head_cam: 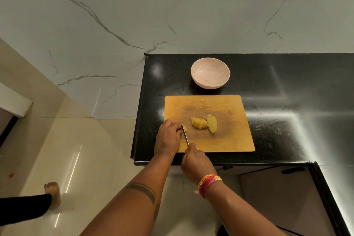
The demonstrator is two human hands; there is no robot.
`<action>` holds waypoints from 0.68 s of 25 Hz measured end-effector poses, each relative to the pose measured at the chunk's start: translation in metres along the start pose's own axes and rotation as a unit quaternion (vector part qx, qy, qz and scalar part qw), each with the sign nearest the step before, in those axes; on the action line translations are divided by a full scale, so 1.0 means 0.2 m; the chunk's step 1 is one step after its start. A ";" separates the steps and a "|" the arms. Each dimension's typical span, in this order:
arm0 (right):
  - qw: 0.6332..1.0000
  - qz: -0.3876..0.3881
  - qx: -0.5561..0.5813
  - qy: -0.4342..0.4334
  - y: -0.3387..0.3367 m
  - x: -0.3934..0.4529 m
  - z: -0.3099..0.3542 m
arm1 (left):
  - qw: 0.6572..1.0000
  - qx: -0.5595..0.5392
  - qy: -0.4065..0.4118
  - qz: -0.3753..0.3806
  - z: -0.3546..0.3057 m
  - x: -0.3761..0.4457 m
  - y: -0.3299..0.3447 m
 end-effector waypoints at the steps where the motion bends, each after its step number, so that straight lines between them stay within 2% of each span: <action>1: 1.000 0.002 -0.008 -0.003 0.00 0.01 0.00 | 1.000 0.004 0.001 -0.001 0.00 0.00 0.00; 11: 0.998 0.050 -0.020 0.013 0.01 -0.02 -0.05 | 1.000 0.015 -0.018 0.003 -0.02 0.01 -0.01; 17: 1.000 0.019 0.004 0.001 -0.03 -0.13 -0.12 | 1.000 -0.008 -0.016 0.000 -0.02 0.00 0.00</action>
Point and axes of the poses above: each hand's wrist, its own x-axis towards the middle knuckle, its own y-axis out of the palm, z = x × y, the point moved 5 cm from there along x, towards the middle knuckle, and after that the axes turned 5 degrees about x, right-handed, at the moved point
